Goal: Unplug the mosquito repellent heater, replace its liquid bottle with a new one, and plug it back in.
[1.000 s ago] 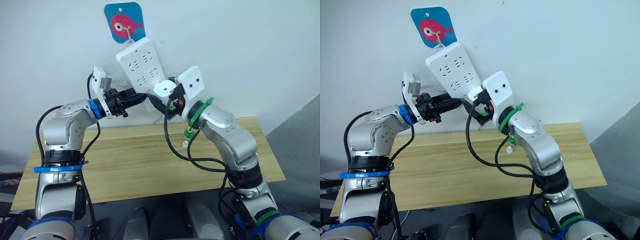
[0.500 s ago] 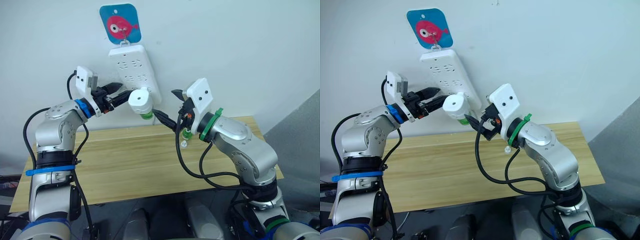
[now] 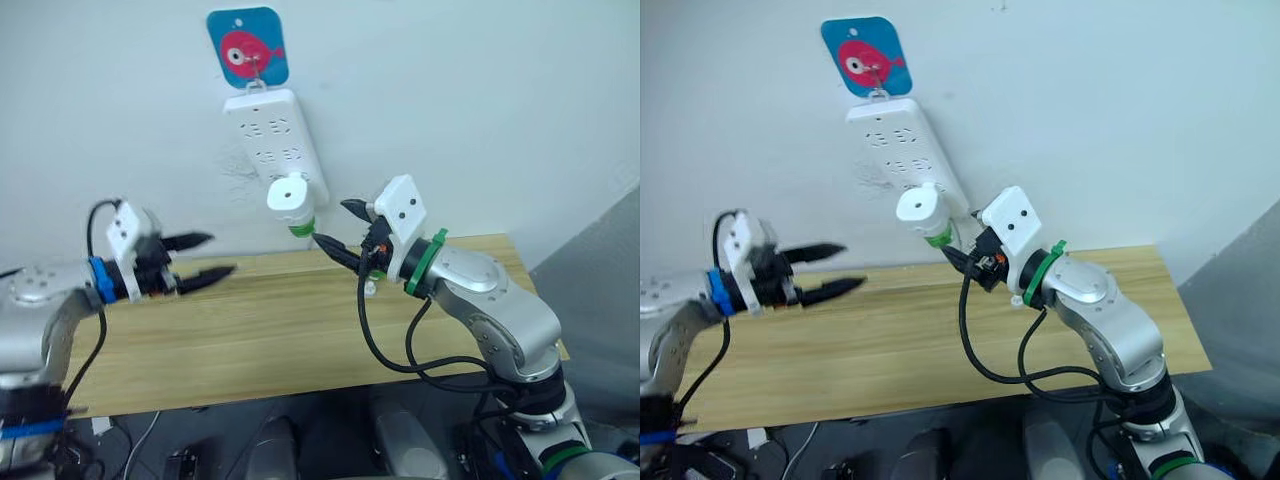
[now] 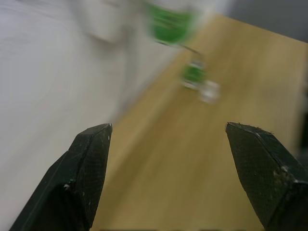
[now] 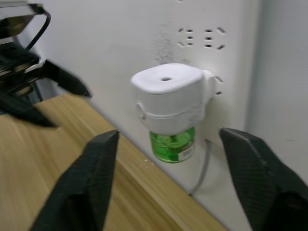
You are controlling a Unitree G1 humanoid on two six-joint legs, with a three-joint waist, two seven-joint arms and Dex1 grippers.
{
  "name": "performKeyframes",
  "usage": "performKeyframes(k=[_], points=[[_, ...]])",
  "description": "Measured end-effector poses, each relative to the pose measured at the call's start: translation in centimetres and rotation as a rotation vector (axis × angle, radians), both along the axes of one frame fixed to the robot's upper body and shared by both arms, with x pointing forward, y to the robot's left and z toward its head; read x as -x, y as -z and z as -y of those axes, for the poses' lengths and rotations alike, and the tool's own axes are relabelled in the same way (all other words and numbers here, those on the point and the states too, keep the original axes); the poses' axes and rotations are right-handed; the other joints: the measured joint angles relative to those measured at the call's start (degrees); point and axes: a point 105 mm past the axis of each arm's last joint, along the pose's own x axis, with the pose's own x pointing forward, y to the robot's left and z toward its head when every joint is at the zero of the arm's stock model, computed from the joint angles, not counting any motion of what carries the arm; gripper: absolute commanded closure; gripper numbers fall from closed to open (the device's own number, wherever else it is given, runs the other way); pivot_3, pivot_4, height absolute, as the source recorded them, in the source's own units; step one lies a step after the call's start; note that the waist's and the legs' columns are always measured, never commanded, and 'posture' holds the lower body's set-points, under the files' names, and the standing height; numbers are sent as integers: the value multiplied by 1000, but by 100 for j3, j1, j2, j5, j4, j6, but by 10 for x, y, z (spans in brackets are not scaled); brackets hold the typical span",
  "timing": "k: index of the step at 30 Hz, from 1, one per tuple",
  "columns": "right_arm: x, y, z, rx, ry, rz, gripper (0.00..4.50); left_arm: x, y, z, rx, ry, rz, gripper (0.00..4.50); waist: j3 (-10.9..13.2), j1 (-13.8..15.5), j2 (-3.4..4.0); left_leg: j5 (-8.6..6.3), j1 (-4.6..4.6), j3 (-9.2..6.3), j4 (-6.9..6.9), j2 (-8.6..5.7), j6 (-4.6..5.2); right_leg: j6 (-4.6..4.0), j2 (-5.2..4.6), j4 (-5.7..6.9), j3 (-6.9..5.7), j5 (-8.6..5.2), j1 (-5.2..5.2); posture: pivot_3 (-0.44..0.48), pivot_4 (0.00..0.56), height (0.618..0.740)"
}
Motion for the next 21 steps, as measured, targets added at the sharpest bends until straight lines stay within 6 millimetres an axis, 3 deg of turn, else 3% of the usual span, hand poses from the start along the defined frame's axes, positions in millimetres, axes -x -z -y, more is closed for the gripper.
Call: performKeyframes(k=[3, 6, 7, 12, 21], points=[[7, 2, -9, 4, -59, 3, 3086, 21, -5, 30, 32, 110, 4, 498, -2, 158, -3, 1, 6, -7, 10, 0, 0, 0, 7, 2, -4, 0, 12, -47, 164, 725], [12, 4, -16, 17, -95, 16, 4265, 29, -14, 50, 105, 119, 69, 498, -9, 256, -15, 1, 9, -3, 13, -1, 0, 0, 8, 0, 0, 0, 16, -42, 165, 725], [12, 4, -16, 19, -97, 19, 4472, 30, -15, 53, 120, 118, 71, 498, -11, 264, -19, 0, 9, -4, 13, -1, 0, 0, 8, 0, -1, 0, 15, -40, 165, 725], [0, 10, -19, 45, -44, 26, 4472, 39, -16, 63, 161, 111, 81, 498, -19, 265, -30, 0, 10, -5, 9, 2, 0, -1, 10, 1, -1, 0, 14, -43, 163, 725], [-17, 12, -24, 46, 35, 48, 4472, 41, -16, 61, 198, 79, 157, 498, -21, 272, -33, 0, 9, -3, 9, 2, 0, -1, 11, -1, 0, 0, 13, -38, 162, 725]])
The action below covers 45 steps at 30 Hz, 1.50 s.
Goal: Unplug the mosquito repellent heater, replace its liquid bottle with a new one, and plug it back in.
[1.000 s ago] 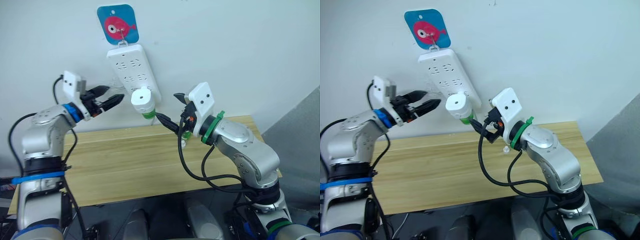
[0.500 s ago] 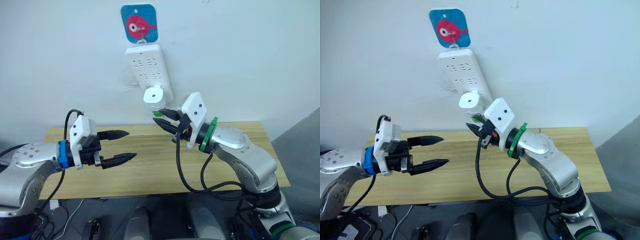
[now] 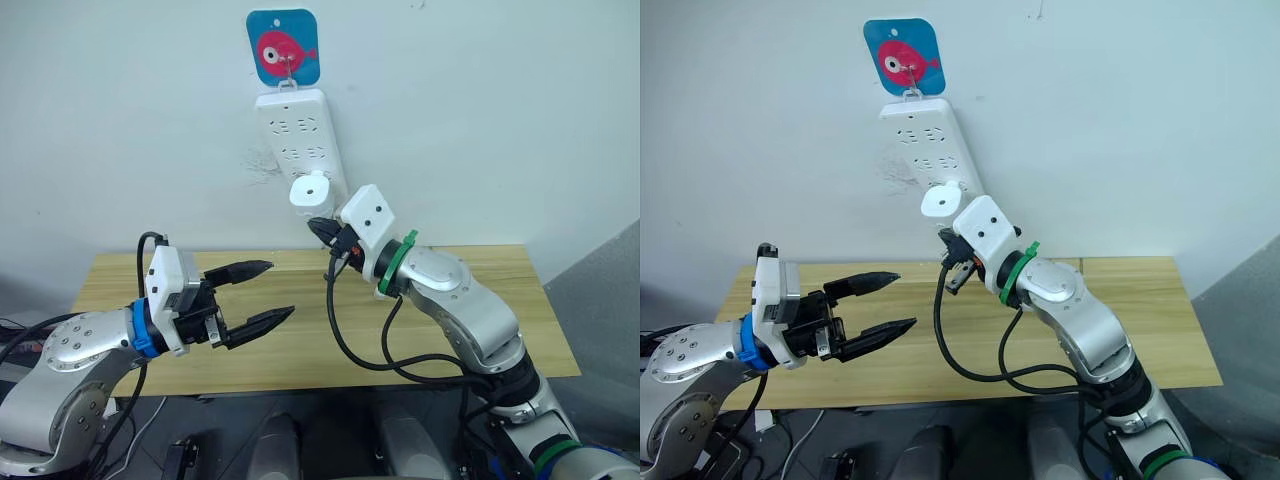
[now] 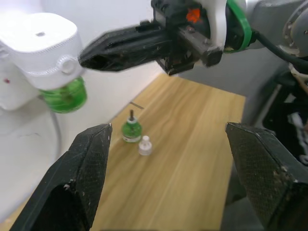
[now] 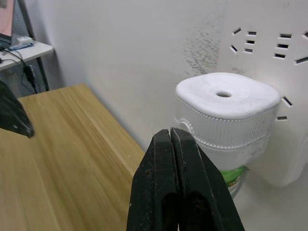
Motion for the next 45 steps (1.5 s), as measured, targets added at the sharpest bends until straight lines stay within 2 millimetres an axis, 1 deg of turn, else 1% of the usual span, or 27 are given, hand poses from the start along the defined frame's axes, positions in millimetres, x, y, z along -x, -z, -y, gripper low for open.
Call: performKeyframes(k=[8, 15, 18, 24, 31, 34, 38, 45], points=[[-3, 5, -5, 14, 1, -4, 4472, -3, 1, -4, -12, -47, 24, 498, -1, -3, -1, 0, 0, -1, -2, 1, 0, 0, 1, 0, -1, 0, 0, -32, 161, 725], [-7, 4, -6, 15, 20, 2, 4472, -4, 1, -6, -10, -66, 26, 498, -1, -3, -1, 0, 0, -1, -2, 1, 0, 0, 1, 0, -1, 0, 0, -34, 163, 725], [-10, 6, -5, 23, 39, 1, 4472, -5, 1, -6, -10, -67, 26, 498, -1, -2, -1, 0, 0, -1, -2, 0, 0, 0, 0, 0, -1, 0, 0, -34, 163, 725], [-14, 4, -3, 14, 82, 13, 4472, -5, 1, -5, -9, -65, 26, 498, -1, -2, -2, 0, 0, -2, -1, 1, 0, 0, 1, 1, -2, 0, 0, -37, 161, 725], [-16, 3, -3, -4, 92, -1, 4472, -5, 3, -3, -2, -56, 18, 498, -1, 0, -2, 0, 0, -3, 0, 0, 0, 0, 1, 1, -2, 0, 0, -38, 156, 725], [-15, 5, 1, 2, 65, -22, 4472, -5, 4, -2, 0, -56, 14, 498, -3, 4, -4, 0, 0, -3, 0, 0, 0, 0, 0, 0, -3, 0, 1, -40, 154, 725], [-5, 5, 3, 13, 2, -40, 4472, -6, 4, -3, 3, -58, 21, 498, -3, -1, -4, 0, 0, -3, -4, 1, 0, 0, 1, -1, -3, 0, 0, -42, 154, 725], [-3, 9, 7, 27, -1, -49, 4472, -9, 4, -4, 9, -58, 21, 498, -4, -4, -4, 0, 0, -3, -3, 1, 0, -1, 1, 0, -3, 0, 0, -48, 155, 725]])
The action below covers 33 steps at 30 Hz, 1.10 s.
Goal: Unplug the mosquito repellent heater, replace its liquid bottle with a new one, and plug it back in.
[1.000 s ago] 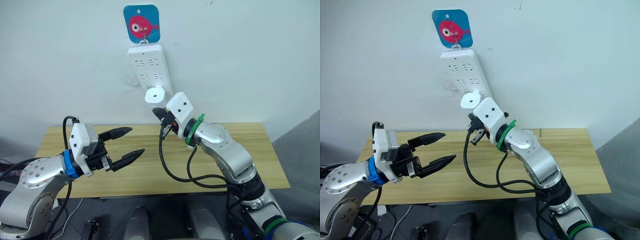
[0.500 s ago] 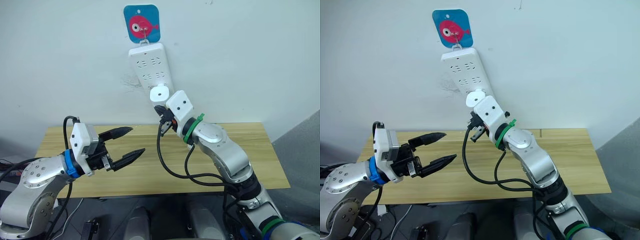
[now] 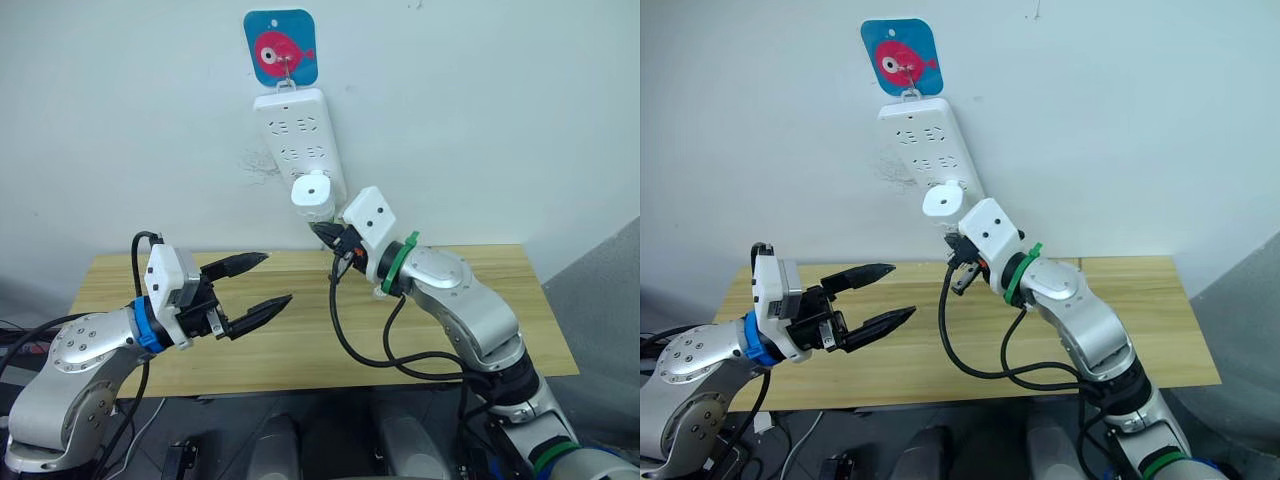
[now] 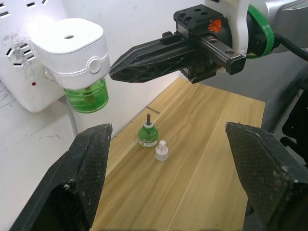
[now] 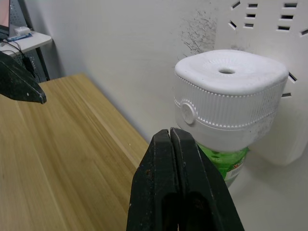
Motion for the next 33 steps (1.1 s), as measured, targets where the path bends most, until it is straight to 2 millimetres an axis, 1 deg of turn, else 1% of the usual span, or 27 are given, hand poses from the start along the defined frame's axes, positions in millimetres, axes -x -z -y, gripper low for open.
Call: performKeyframes(k=[6, 11, 13, 18, 29, 33], points=[[1, -2, -4, -21, -7, -2, 4472, -1, -2, 1, 1, 5, 8, 498, 0, -1, 0, 0, 0, 0, 0, 0, 0, 0, 0, 0, 0, 0, 0, -51, 156, 725], [-4, -8, -7, -26, 9, 9, 4472, -1, -1, 2, 1, 10, 6, 498, 0, -2, 0, 0, 0, 0, 0, 0, 0, 0, 0, 0, 0, 0, 0, -49, 158, 725], [-5, -10, -6, -33, 19, 15, 4472, -1, -1, 2, 1, 10, 6, 498, 0, -2, 0, 0, -1, 0, 0, 0, 0, 0, 0, -1, 0, 0, 0, -49, 160, 725], [-10, -7, -2, -25, 48, 6, 4472, -1, -1, 3, 5, 11, 4, 498, 0, -2, 0, 0, 0, 1, 0, -1, 0, 0, 0, 0, 0, 0, 0, -46, 161, 725], [-14, -5, 0, -17, 60, 10, 4472, -1, 0, 4, 8, 14, 1, 498, 0, 0, 0, 0, 0, 0, 1, -1, 0, 0, 0, 0, 0, 0, 0, -47, 160, 725], [-14, -5, 4, 3, 61, 15, 4472, -1, 0, 4, 8, 14, 1, 498, 0, 8, 0, 0, -1, 0, 3, -1, 0, 0, -1, 0, 0, 0, 1, -52, 160, 725]])
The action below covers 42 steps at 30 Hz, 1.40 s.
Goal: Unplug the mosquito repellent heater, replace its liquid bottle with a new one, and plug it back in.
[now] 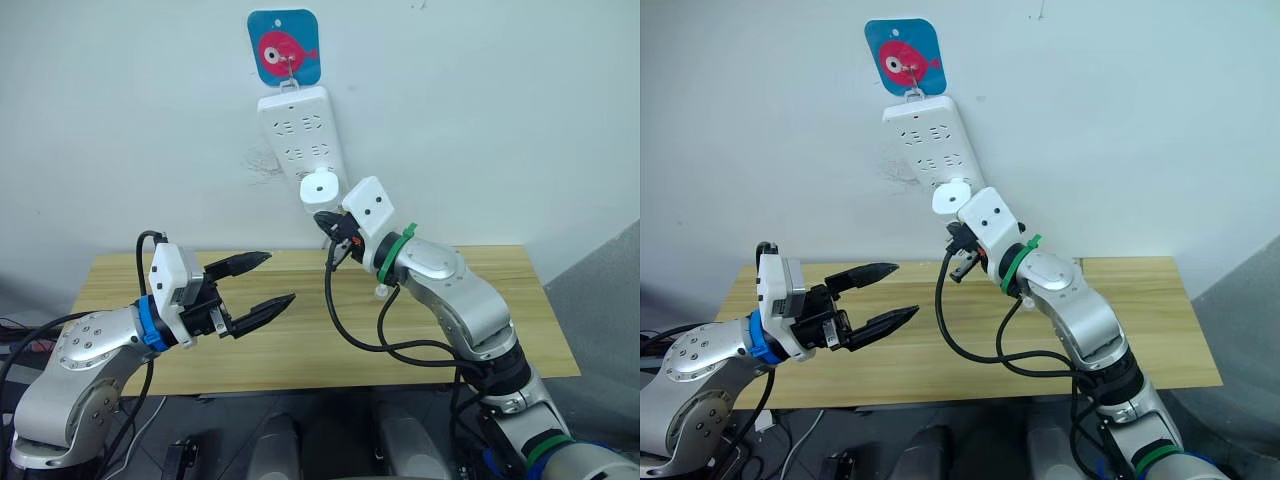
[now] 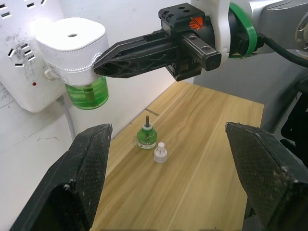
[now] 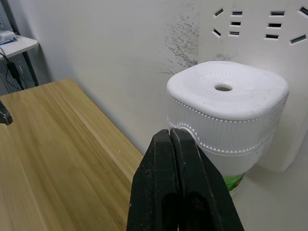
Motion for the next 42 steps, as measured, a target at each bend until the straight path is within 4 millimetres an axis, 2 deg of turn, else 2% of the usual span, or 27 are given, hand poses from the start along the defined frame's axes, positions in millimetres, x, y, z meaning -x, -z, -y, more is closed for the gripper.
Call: performKeyframes(k=[34, 42], points=[[5, -7, 18, 7, -10, -21, 4472, -1, -1, 5, 5, 30, 3, 498, 0, -3, 0, 0, 0, 0, -1, 0, 0, 0, 0, -1, 0, 0, 0, -65, 159, 725], [14, -10, 13, -7, -67, -39, 4472, -3, -2, 4, 10, 31, 4, 498, 0, -13, 0, 0, 0, 1, -2, 0, 0, 0, 1, -1, 1, 0, -1, -68, 159, 725]])
